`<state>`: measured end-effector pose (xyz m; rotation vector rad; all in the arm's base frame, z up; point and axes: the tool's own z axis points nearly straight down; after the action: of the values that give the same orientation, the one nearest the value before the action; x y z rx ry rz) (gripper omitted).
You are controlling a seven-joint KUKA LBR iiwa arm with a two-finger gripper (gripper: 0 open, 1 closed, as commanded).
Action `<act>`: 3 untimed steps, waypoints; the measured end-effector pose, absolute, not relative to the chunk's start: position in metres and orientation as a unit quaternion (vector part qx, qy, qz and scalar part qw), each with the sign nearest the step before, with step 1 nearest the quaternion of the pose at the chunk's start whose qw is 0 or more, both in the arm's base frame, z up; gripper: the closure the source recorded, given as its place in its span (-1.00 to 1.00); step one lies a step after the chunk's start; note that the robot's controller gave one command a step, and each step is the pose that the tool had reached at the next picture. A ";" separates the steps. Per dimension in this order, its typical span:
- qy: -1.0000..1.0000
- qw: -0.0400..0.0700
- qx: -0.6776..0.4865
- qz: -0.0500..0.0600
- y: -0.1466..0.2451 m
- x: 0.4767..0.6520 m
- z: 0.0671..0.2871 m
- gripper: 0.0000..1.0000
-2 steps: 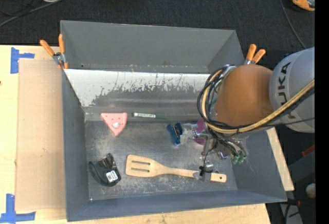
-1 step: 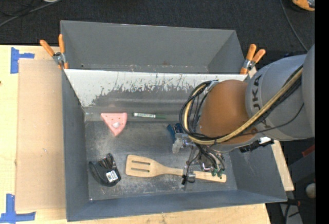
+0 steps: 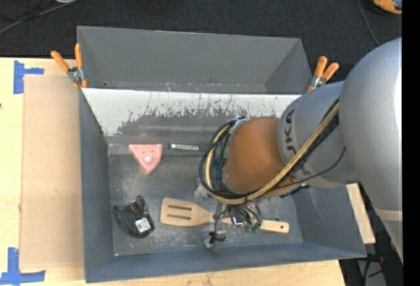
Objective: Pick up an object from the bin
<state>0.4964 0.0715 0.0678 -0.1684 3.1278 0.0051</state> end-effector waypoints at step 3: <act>0.999 -0.006 0.054 0.000 -0.015 0.490 0.107 1.00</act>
Offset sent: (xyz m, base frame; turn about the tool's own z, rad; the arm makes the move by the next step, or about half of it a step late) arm 0.0000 0.0000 0.0000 0.0000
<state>0.4904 -0.0154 0.1065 0.1703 3.1487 -0.0001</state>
